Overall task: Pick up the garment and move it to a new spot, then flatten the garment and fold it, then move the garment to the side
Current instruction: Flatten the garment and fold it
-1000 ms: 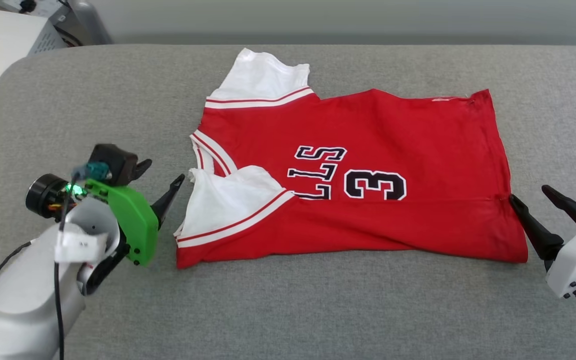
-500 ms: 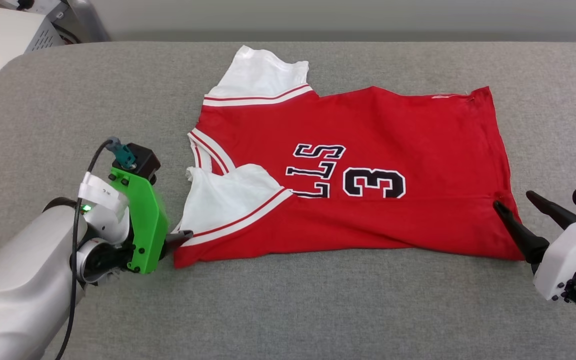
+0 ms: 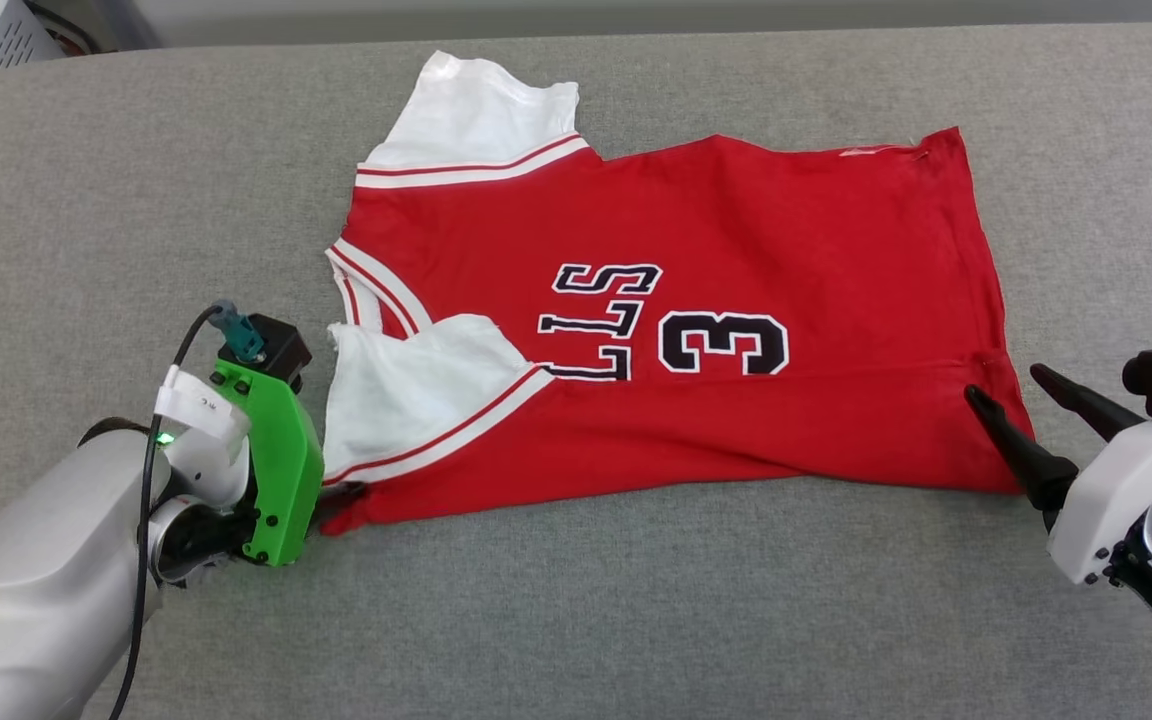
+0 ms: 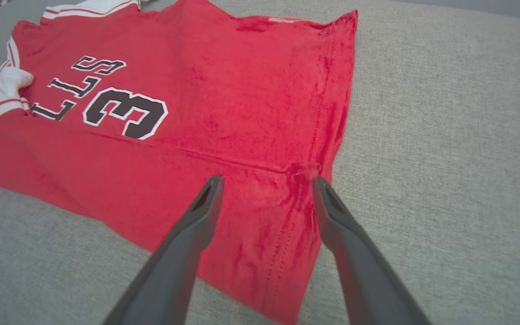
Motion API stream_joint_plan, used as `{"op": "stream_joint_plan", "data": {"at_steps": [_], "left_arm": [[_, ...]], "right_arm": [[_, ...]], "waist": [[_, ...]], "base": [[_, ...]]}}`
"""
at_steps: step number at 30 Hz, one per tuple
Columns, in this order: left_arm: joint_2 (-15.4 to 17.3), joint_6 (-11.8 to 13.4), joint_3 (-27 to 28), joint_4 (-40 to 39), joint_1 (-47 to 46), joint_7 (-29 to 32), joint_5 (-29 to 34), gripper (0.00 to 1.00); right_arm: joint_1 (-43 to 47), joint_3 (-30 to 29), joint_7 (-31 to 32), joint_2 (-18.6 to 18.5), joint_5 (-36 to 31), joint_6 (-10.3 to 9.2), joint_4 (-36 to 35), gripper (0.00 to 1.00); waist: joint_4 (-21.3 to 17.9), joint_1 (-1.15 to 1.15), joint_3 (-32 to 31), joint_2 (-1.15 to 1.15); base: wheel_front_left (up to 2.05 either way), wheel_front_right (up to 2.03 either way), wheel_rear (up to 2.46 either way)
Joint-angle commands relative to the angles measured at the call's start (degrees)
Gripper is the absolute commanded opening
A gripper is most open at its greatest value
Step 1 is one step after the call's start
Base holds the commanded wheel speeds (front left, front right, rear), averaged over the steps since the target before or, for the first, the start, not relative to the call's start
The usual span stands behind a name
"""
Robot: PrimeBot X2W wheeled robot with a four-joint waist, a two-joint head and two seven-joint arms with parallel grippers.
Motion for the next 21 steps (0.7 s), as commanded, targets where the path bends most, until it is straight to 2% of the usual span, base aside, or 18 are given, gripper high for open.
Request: {"op": "stream_joint_plan", "data": {"at_steps": [1,3,4,8,13,16,21], "left_arm": [[-1.84,-0.13,-2.62,0.90,2.00,-1.39,0.02,0.00],[-1.26,-0.13,-3.37,0.13,1.55,-3.55,0.37,0.00],[-0.12,-0.13,-3.73,-1.53,0.77,-7.65,0.64,0.00],[2.07,-0.13,-5.09,-4.29,-0.40,-12.01,1.63,0.00],[4.37,-0.13,-7.09,-7.19,-1.69,-15.52,2.62,0.00],[4.51,-0.13,-7.74,-8.31,-2.04,-17.26,2.84,0.00],[4.21,-0.13,-9.43,-9.31,-3.19,-18.76,4.37,0.00]], "right_arm": [[-1.04,-0.14,-0.45,-0.40,-0.50,-0.04,0.17,1.00],[-1.33,-0.32,-0.45,-1.17,-0.89,-0.04,0.09,1.00],[-1.88,-0.62,0.16,-2.88,-1.26,-0.04,-0.73,1.00],[-2.45,-1.15,3.29,-6.70,-1.59,-0.04,-2.83,1.00],[-4.13,-0.53,11.08,-11.93,0.66,-0.04,-6.17,1.00],[-5.01,0.26,17.41,-14.04,3.46,-0.04,-7.37,1.00],[-6.10,1.74,25.07,-15.26,5.88,-0.04,-7.44,1.00]], "waist": [[-0.07,0.00,-0.09,-0.01],[0.11,0.00,-0.60,-0.01],[0.44,0.00,-1.44,-0.01],[1.27,0.00,-2.39,-0.01],[1.98,0.00,-2.78,-0.01],[2.34,0.00,-2.71,-0.01],[3.28,0.00,-1.61,-0.01]], "base": [[0.00,0.00,0.00],[0.00,0.00,0.00],[0.00,0.00,0.00],[0.00,0.00,0.00],[0.00,0.00,0.00],[0.00,0.00,0.00],[0.00,0.00,0.00]]}}
